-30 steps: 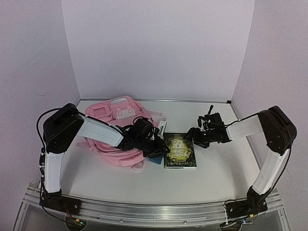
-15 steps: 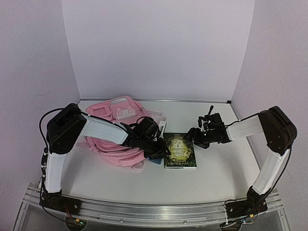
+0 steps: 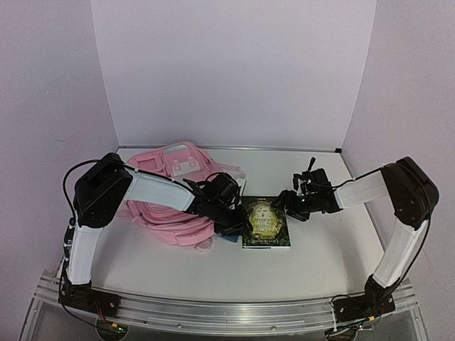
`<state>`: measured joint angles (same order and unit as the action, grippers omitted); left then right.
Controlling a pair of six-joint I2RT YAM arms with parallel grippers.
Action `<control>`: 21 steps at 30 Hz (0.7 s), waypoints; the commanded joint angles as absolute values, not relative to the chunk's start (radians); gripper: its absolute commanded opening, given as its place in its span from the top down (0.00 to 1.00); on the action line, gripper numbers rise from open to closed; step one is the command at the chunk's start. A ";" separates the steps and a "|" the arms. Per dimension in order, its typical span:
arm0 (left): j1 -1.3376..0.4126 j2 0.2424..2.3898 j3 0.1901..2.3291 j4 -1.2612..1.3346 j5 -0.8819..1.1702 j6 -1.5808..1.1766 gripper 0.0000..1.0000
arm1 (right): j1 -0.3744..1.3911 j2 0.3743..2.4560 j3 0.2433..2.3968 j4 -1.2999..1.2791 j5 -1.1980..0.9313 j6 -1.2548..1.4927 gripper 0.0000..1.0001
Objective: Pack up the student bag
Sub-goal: Pick up the book from the center of the board.
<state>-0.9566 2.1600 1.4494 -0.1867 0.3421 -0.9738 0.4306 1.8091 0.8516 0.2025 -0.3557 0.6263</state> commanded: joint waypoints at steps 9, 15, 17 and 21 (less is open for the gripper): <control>-0.953 2.207 1.466 -0.073 0.445 -0.995 0.62 | 0.437 1.781 0.839 0.252 -0.363 0.655 0.24; -0.953 2.137 1.421 0.091 0.404 -1.010 0.64 | 0.437 1.787 0.812 0.257 -0.365 0.688 0.24; -0.953 2.124 1.422 0.127 0.395 -1.015 0.64 | 0.438 1.791 0.801 0.260 -0.364 0.700 0.25; -0.954 2.114 1.423 0.194 0.388 -1.029 0.66 | 0.438 1.793 0.782 0.269 -0.358 0.717 0.25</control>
